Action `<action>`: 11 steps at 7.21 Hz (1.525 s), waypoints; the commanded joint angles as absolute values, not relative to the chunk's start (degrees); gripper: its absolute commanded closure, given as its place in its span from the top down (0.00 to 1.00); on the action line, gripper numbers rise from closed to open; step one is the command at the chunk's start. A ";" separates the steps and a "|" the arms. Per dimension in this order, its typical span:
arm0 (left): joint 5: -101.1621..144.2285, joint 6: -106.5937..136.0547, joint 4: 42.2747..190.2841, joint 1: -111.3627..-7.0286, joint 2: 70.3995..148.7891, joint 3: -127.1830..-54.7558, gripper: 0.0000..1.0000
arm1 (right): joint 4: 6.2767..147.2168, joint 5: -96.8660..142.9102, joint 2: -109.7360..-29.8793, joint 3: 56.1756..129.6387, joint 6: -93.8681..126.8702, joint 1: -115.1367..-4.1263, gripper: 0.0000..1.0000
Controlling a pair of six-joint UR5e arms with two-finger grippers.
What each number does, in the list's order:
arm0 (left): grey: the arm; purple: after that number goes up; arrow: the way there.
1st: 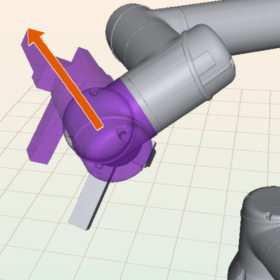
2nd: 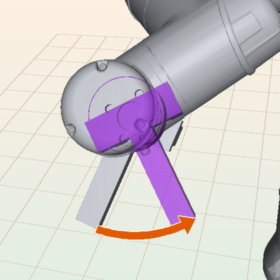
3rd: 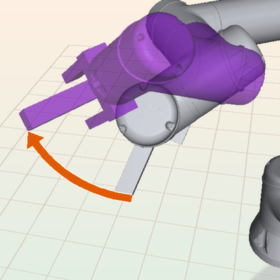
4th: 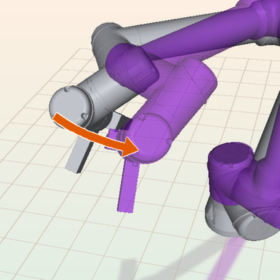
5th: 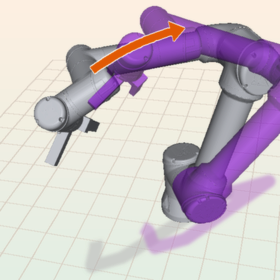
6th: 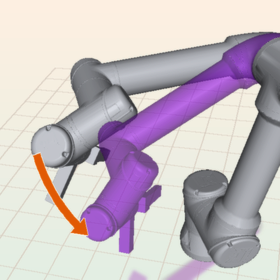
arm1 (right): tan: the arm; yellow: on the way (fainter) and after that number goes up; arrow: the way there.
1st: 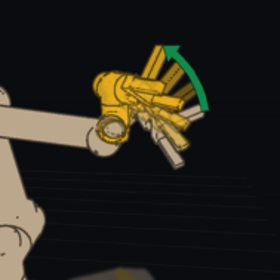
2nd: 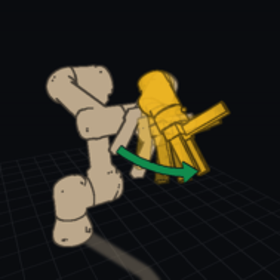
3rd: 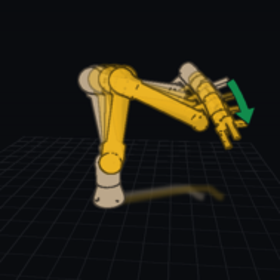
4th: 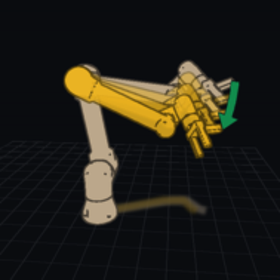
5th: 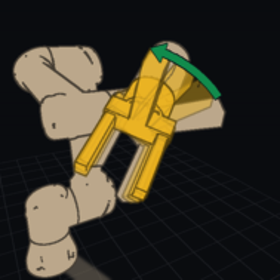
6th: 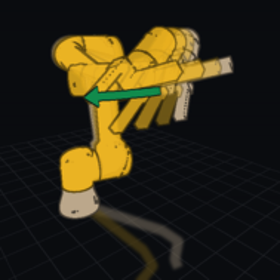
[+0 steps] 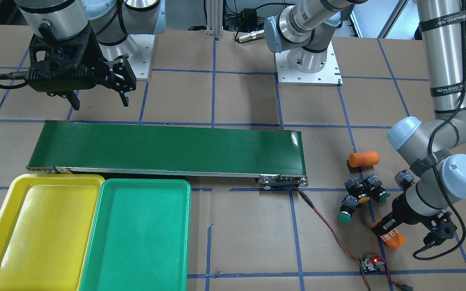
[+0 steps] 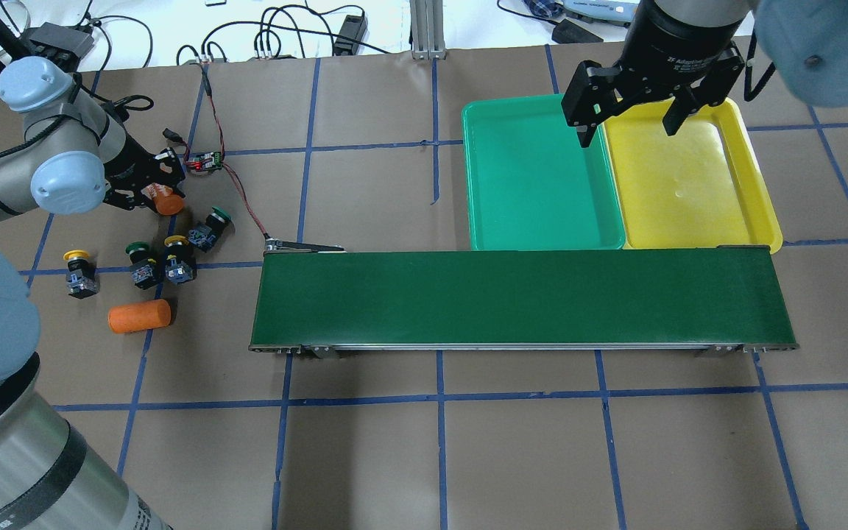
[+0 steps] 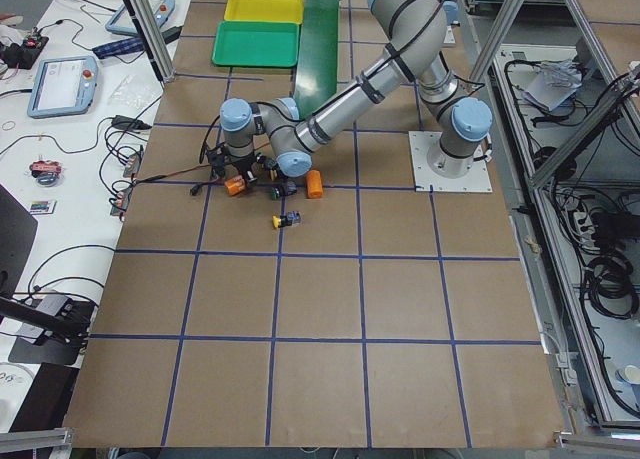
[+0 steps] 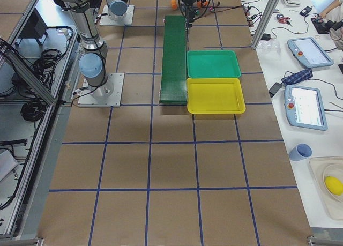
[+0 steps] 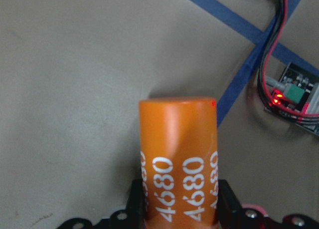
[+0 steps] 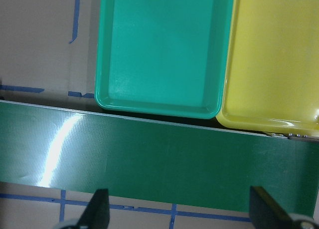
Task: Sort buttons by color to trays
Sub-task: 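Carry the orange cylinder with the left gripper to the conveyor's near end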
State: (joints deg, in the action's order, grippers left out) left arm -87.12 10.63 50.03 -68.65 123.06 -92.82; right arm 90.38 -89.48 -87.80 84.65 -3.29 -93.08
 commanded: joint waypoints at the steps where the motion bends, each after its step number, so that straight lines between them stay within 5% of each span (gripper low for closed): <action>1: -87.54 11.76 53.23 -68.90 119.73 -92.29 0.00 | 90.09 -89.38 -87.89 84.46 -3.25 -92.73 1.00; 7: -86.48 49.84 56.95 -80.47 95.56 -107.73 0.00 | 89.03 -88.95 -87.71 84.64 -3.78 -92.72 1.00; 11: -86.66 78.69 56.08 -91.03 96.24 -110.74 0.00 | 88.95 -88.86 -87.71 84.73 -3.78 -92.72 1.00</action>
State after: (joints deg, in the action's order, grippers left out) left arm -86.54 71.07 56.24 -87.90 95.88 -110.04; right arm 89.01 -88.89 -87.72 84.72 -3.84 -92.73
